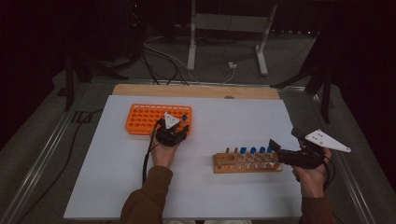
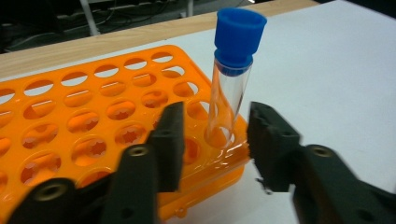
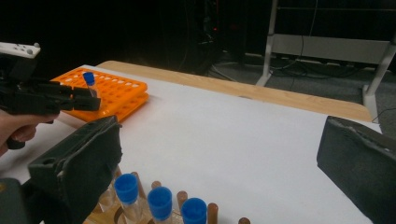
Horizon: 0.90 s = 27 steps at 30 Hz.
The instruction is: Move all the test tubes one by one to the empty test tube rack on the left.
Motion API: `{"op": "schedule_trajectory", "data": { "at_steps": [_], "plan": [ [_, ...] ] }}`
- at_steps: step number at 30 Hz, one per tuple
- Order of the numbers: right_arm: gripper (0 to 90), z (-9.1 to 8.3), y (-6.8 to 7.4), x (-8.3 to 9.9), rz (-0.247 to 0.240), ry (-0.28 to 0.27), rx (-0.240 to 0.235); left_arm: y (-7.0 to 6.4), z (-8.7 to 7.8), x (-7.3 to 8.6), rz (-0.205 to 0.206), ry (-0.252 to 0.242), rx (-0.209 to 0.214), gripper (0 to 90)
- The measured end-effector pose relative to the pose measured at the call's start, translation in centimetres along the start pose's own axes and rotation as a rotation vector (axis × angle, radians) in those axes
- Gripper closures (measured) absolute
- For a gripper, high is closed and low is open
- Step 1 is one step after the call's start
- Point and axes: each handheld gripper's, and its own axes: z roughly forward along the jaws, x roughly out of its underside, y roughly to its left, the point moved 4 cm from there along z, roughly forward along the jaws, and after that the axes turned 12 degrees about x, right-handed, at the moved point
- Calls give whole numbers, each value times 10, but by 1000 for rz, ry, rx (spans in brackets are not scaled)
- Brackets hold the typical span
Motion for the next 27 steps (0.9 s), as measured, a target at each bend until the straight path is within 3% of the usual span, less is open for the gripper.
{"op": "schedule_trajectory", "data": {
  "at_steps": [2, 8, 11, 15, 21, 23, 24, 27],
  "plan": [
    [2, 0, 0, 1, -2, 3, -1, 0, -5, -2, -13, -11, 16, 504],
    [8, 1, -1, 3, -3, 14, -8, -1, -29, -11, -49, -59, 27, 244],
    [55, 2, -2, 5, -4, 19, -16, -1, -45, -14, -51, -77, 38, 150],
    [125, 5, -2, 9, -13, 37, -24, 2, -64, -14, -79, -80, 16, 13],
    [262, 8, -2, 15, -37, 80, -18, 8, -98, -5, -86, -126, -3, 8],
    [356, 8, 0, 19, -68, 89, -22, 10, -108, -2, -89, -135, -4, 8],
    [463, 8, 2, 22, -105, 88, -25, 11, -113, 0, -94, -144, -5, 8],
    [542, 8, 4, 26, -124, 107, -49, 13, -127, 3, -105, -158, -7, 8]
  ]
}}
